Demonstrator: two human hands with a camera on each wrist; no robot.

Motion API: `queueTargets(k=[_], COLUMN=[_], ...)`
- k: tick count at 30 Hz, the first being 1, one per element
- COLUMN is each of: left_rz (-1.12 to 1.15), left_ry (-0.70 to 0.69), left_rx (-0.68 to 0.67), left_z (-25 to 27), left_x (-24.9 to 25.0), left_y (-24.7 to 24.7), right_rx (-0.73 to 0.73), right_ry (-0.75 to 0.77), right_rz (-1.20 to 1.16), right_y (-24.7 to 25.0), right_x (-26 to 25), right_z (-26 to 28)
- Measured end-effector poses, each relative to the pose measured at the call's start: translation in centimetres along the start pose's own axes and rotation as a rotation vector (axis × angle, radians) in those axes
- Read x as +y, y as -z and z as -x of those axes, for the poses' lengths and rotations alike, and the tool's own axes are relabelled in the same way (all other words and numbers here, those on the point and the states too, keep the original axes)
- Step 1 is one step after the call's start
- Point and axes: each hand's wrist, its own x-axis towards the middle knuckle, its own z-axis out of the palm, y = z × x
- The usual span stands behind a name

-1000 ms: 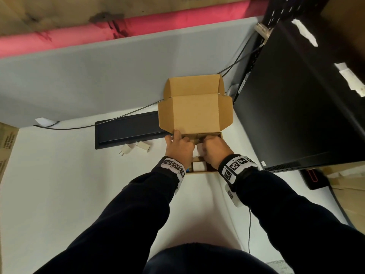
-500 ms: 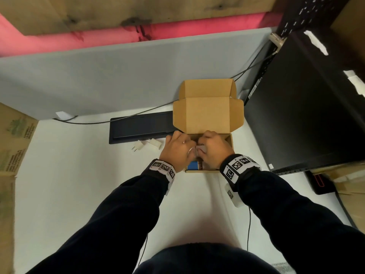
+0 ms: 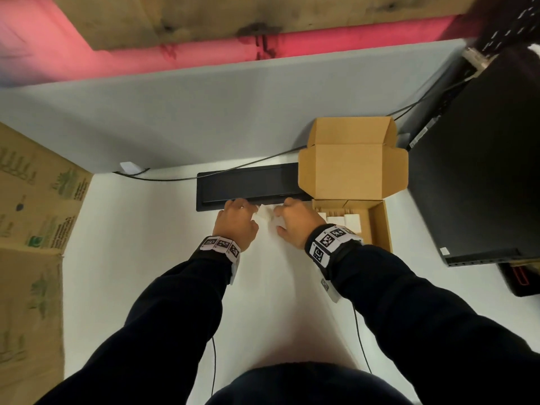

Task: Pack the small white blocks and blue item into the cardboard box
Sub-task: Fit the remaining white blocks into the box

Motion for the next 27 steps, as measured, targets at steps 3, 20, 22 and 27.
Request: queueTargets(k=[3, 20, 22, 27], left_rz=[-0.023, 0.245, 0.271, 0.269], left_ry=[0.033, -0.101, -0.142, -0.271], left_rx=[-0.056, -0.040, 0.014, 0.103], left_z=[-0.8, 0.2, 0.5, 0.7], left_x=[-1.3, 0.6, 2.3, 6.6], left_y=[-0.1, -0.1, 0.2, 0.6], right_rx=[-0.044, 0.036, 0.132, 0.295], right_ry=[-0.032, -0.119, -0.094, -0.182], right_rz=[0.008, -0.231, -0.250, -0.231], right_y=[-0.7, -2.8, -1.7, 0.2], right_x=[-1.0, -0.4, 0.9, 5.3], right_z=[-1.7, 0.7, 2.3, 6.5])
